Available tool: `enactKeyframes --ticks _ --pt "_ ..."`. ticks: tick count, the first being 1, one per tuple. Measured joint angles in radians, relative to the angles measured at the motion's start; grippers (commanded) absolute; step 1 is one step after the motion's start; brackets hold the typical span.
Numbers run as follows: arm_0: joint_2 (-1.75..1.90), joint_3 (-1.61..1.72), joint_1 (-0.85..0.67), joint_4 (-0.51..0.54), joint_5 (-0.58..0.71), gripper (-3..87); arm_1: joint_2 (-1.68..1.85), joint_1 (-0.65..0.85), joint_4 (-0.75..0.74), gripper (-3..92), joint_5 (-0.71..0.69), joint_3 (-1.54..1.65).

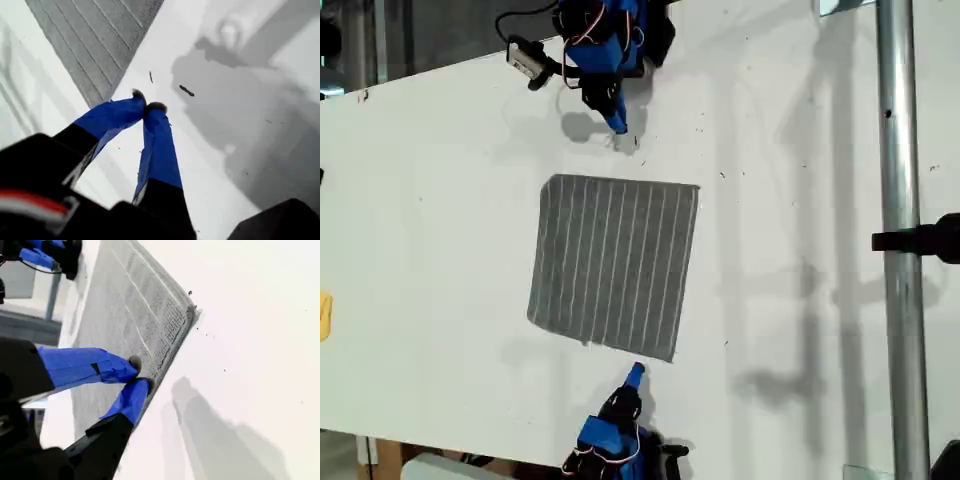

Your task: Grasp corners of a towel and fold twice.

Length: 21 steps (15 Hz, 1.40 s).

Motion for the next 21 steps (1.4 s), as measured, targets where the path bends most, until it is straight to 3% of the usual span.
enactKeyframes --ticks 1,2,4,6,12,14,17,21 --pt "0.0 0.0 -0.008 0.005 -0.011 -2.6 0.005 -0.008 0.0 -0.2 0.002 0.0" --pt "0.002 0.0 -0.034 0.014 -0.129 -2.4 0.006 -0.074 -0.003 -0.2 0.003 0.0" --pt "0.002 0.0 -0.057 0.015 -0.565 -2.3 0.006 -0.083 -0.005 -0.2 0.003 0.0" --pt "0.002 0.0 -0.064 0.012 -0.69 -2.7 0.006 -0.091 -0.011 -0.2 0.003 0.0" --pt "0.0 -0.057 -0.063 0.035 -0.764 -3.0 -0.051 -0.103 -0.021 -0.2 -0.006 -0.095" --pt "-0.067 -0.192 -0.063 0.049 -0.764 -3.0 -0.304 -0.098 -0.025 -0.2 -0.069 -0.31" --pt "-0.48 -0.572 -0.057 0.075 -0.689 -3.0 -0.795 -0.094 -0.017 -0.2 -0.202 -0.746" --pt "-0.983 -1.091 0.008 0.232 -0.537 -3.0 -1.328 -0.215 0.087 -0.2 -0.313 -1.301"
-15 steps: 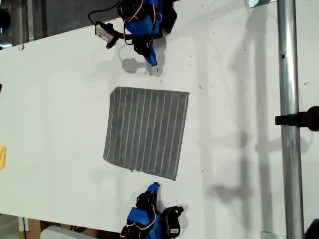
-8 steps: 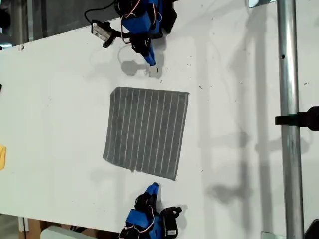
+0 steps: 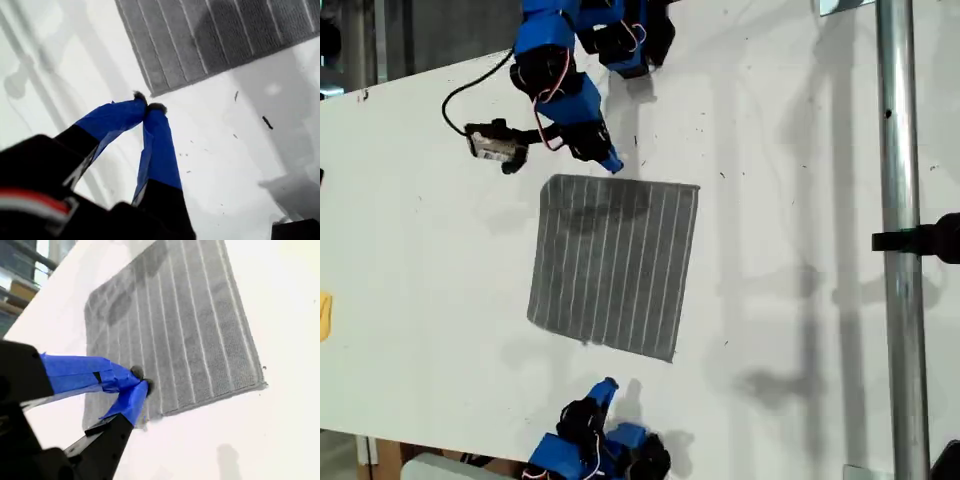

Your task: Grasp corners of a towel and fold twice.

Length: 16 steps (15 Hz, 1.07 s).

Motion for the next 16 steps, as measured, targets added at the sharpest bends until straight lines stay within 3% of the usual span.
enactKeyframes --ticks 2,5,7,8,13,16 --pt "-0.247 -0.253 0.034 0.084 0.08 -3.0 -0.232 -0.071 0.066 -0.2 -0.018 -0.23" --pt "-0.466 -0.486 0.051 0.127 0.149 -2.1 -0.436 -0.16 0.13 0.2 -0.029 -0.407" --pt "-0.5 -0.505 0.049 0.133 0.169 2.6 -0.442 -0.178 0.156 39.2 -0.037 -0.419" --pt "-0.508 -0.505 0.049 0.133 0.17 3.3 -0.442 -0.167 0.17 45.2 -0.048 -0.422" --pt "-0.512 -0.505 0.049 0.14 0.179 4.3 -0.446 -0.117 0.184 47.5 -0.156 -0.413" --pt "-0.529 -0.505 0.049 0.14 0.176 4.4 -0.586 -0.13 0.086 44.7 -0.158 -0.247"
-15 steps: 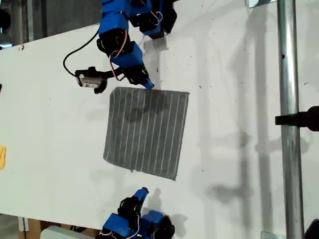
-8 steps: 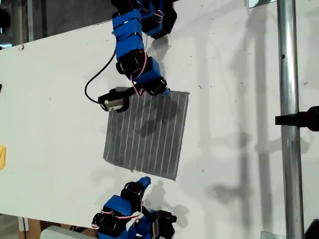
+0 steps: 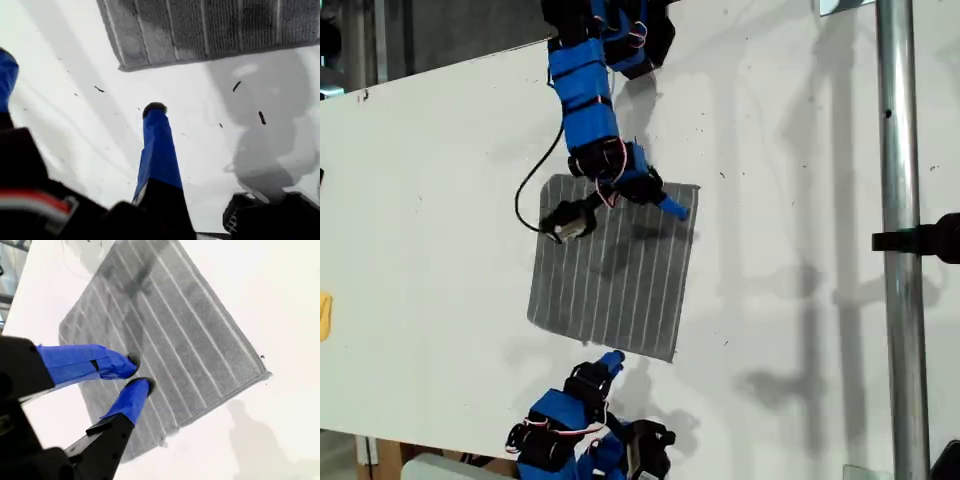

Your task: Grasp corners of a towel and fold twice.

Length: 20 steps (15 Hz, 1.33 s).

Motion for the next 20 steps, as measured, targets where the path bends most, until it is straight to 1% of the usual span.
enactKeyframes --ticks 3,6,9,10,11,12,17,20 --pt "-0.006 0.0 0.0 0.0 -0.009 4.3 -0.11 -0.009 -0.12 40.1 0.0 0.083" --pt "-0.006 0.002 0.0 0.0 -0.018 4.3 -0.14 -0.005 -0.187 37.1 0.0 0.103" --pt "-0.006 0.02 0.0 0.0 -0.028 4.1 -0.222 0.028 -0.238 31.6 0.0 0.103" --pt "-0.006 0.025 0.0 0.0 -0.029 4.0 -0.265 0.037 -0.23 23.8 0.0 0.097" --pt "-0.006 0.032 0.0 0.0 -0.035 4.0 -0.295 0.046 -0.23 1.2 -0.008 0.075" --pt "-0.006 0.038 0.0 -0.005 -0.037 3.9 -0.314 0.043 -0.244 -0.2 0.003 0.043" --pt "-0.009 0.04 0.0 0.0 -0.037 3.4 -0.336 0.04 -0.249 -0.2 0.031 0.002" --pt "-0.081 0.029 -0.038 0.0 0.023 3.6 -0.336 0.037 -0.249 -0.2 0.031 -0.003"
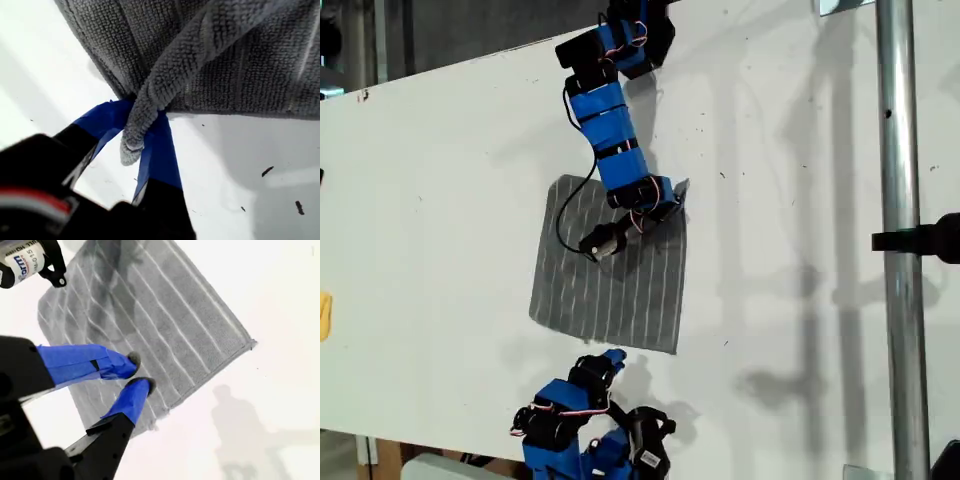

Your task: Grasp corners of a towel and fold twice.

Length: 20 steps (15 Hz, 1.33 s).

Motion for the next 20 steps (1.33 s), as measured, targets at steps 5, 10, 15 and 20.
enactKeyframes --ticks 5,10,15,20 --pt "-0.184 -0.075 -0.057 -0.006 0.262 40.7 -0.002 -0.015 0.0 -0.2 0.0 -0.005" --pt "-0.206 0.006 -0.035 -0.015 0.347 41.6 -0.002 -0.025 0.002 -0.2 0.008 -0.012" --pt "-0.348 0.176 0.04 -0.216 0.253 40.0 -0.002 -0.028 0.002 -0.2 0.018 -0.012" --pt "-0.393 0.373 0.026 -0.422 0.198 37.4 0.0 -0.038 0.002 -0.2 0.031 -0.012"
